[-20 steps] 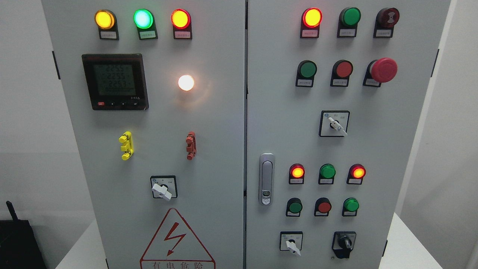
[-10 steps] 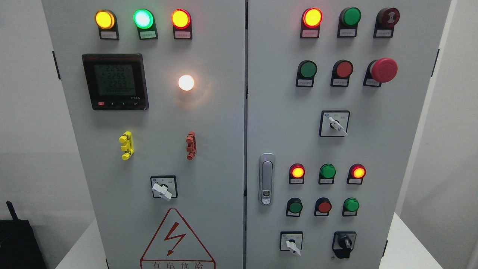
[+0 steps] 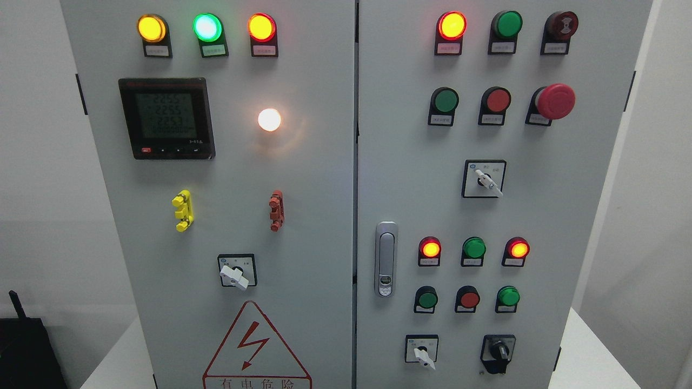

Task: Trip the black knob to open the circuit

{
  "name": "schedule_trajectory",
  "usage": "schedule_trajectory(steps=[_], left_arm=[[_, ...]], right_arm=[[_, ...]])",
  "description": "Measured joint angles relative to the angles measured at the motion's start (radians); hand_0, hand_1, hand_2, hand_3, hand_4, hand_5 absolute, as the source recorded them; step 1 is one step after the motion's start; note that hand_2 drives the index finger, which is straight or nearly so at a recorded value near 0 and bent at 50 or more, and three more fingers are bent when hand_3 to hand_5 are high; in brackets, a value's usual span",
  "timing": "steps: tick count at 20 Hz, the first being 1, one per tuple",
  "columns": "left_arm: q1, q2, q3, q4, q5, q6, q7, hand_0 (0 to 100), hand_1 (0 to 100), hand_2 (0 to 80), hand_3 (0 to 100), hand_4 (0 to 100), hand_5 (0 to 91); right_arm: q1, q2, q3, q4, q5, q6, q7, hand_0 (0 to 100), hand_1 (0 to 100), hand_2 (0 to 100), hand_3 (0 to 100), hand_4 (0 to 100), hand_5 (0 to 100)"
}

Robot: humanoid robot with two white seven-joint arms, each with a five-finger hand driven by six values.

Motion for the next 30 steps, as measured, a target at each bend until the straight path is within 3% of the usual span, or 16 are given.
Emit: schedule_trajectory(steps=[8,17,30], left_arm=[[0.0,0.0,0.0,0.0,0.0,0.0,0.0,12,39,0.0,0,0,0.0],[0.0,0.0,0.0,0.0,0.0,0.0,0.0,12,39,0.0,0,0,0.0],[0.0,0.0,0.0,0.0,0.0,0.0,0.0,12,39,0.0,0,0,0.0]], right_arm=[[0.012,0.0,0.021,-0.121,0.0,-0.016,-0.002,0,12,0,100,84,83],[0.015,0.0,0.043,-0.242,-0.001,-0.063,-0.05,0,11,0,100,93,94],[0.022,0.0,0.058,-0.387,-0.001,-0.066,-0.078,0,11,0,100,99,97]])
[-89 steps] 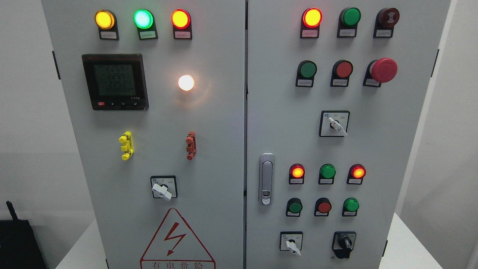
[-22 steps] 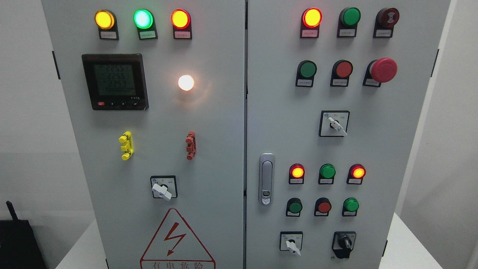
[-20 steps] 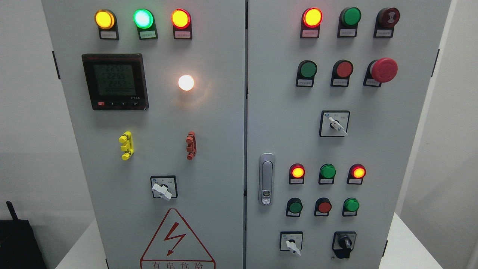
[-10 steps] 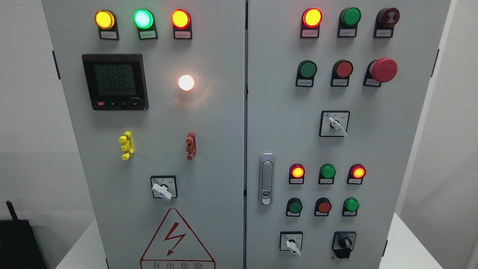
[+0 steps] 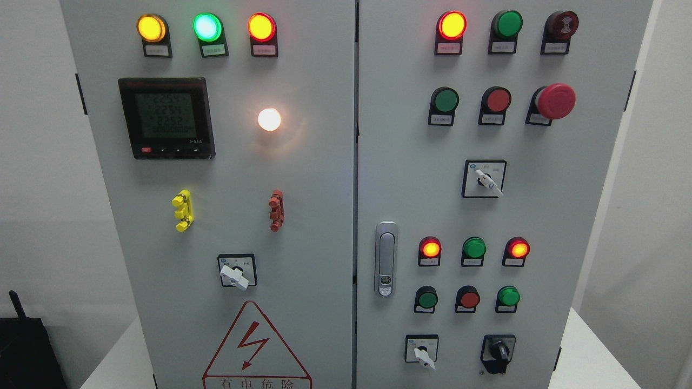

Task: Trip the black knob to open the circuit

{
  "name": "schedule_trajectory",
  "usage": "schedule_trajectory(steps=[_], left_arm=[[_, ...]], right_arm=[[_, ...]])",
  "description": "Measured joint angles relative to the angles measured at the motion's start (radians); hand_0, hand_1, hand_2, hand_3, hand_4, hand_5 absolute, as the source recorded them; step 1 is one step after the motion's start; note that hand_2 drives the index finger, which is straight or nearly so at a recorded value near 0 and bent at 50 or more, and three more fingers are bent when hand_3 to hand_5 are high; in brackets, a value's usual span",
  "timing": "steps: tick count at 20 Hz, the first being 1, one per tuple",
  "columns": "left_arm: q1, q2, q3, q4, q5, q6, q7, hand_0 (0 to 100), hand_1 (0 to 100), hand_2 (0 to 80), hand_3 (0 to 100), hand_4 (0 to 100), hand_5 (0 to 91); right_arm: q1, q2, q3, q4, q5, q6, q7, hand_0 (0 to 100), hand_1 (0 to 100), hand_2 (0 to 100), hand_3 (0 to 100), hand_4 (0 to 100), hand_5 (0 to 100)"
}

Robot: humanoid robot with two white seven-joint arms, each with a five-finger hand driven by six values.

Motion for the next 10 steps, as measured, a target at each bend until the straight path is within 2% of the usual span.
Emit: schedule_trajectory(steps=[10], left_arm=[[0.0,0.0,0.0,0.0,0.0,0.0,0.0,12,39,0.0,0,0,0.0]], right_arm=[[-0.005,0.0,0.0,-0.06,-0.003,0.029,-0.002,0,11,0,100,100,98]])
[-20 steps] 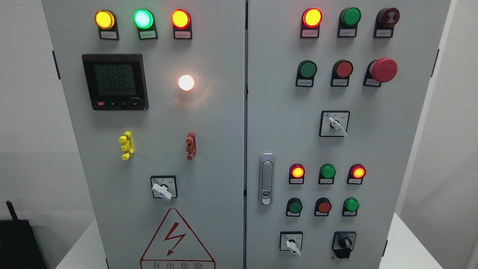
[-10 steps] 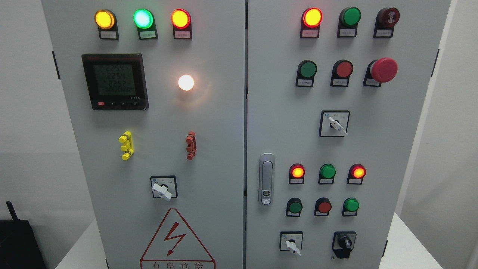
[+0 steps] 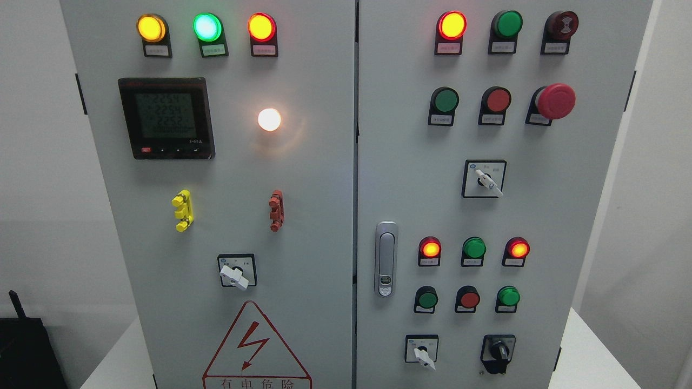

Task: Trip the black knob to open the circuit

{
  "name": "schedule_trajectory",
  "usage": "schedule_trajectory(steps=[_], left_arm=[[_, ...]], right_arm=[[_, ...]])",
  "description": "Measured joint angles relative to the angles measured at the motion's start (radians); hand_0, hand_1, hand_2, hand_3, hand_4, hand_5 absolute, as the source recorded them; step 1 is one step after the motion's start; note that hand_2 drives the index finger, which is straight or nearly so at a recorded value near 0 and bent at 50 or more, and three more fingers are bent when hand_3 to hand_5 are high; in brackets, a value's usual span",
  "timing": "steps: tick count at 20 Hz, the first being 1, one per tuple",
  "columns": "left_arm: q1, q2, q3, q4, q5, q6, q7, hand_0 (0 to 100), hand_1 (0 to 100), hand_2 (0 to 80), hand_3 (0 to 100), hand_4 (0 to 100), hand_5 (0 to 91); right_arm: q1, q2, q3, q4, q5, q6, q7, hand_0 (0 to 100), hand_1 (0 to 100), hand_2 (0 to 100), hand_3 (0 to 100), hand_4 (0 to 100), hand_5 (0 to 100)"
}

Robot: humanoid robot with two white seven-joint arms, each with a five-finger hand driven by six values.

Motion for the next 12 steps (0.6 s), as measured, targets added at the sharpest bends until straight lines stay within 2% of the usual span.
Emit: schedule_trajectory(steps=[7,12], left_arm=[[0.0,0.0,0.0,0.0,0.0,0.0,0.0,12,39,0.0,0,0,0.0],[0.0,0.0,0.0,0.0,0.0,0.0,0.0,12,39,0.0,0,0,0.0]], right_arm=[[0.002,0.0,0.002,-0.084,0.0,0.001,-0.002,0,10,0,100,100,99],[0.002,0.0,0.003,-0.147,-0.001,0.045,-0.004,0,9,0,100,100,100]])
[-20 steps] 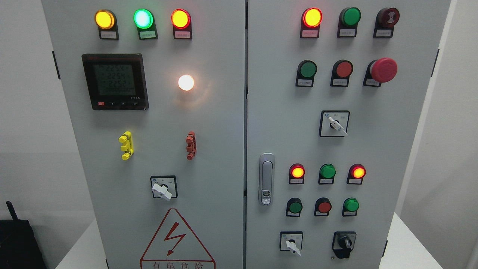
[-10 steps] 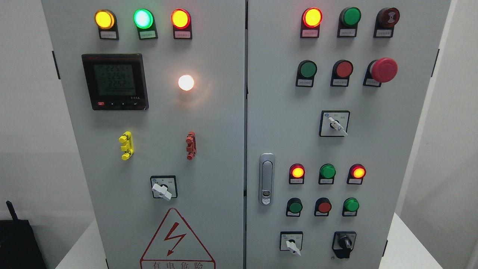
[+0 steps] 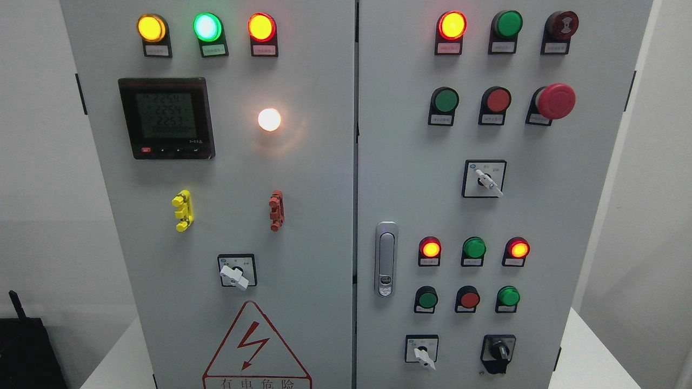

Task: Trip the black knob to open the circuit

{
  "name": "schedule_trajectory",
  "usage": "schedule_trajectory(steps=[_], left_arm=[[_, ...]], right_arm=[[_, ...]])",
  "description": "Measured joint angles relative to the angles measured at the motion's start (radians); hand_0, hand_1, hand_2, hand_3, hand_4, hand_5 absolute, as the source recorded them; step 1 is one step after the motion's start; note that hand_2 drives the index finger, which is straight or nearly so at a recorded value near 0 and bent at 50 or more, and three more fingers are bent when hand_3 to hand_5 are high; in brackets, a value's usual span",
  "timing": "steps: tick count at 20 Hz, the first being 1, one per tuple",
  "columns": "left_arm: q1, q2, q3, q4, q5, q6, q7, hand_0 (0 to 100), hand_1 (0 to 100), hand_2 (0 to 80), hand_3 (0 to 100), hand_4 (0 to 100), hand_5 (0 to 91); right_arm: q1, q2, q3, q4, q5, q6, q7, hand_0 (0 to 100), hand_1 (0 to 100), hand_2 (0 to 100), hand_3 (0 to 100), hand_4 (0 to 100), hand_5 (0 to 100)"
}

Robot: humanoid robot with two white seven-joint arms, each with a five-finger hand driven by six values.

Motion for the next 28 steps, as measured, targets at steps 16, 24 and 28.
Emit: schedule_trajectory(steps=[16,24,28], left_arm=[[0.0,0.0,0.0,0.0,0.0,0.0,0.0,12,39,0.0,0,0,0.0],[0.0,0.0,0.0,0.0,0.0,0.0,0.0,12,39,0.0,0,0,0.0],[0.0,0.0,0.0,0.0,0.0,0.0,0.0,12,39,0.0,0,0,0.0]], right_arm=[[-0.076,-0.021,-0.015,-0.119,-0.001,0.112,0.007,0,7,0,100,100,100],[-0.143,-0.03,-0.046,-0.122,-0.001,0.157,0.01,0,7,0,100,100,100],[-0.177,-0.037,-0.058,-0.138,-0.003,0.19,0.011,0,7,0,100,100,100]])
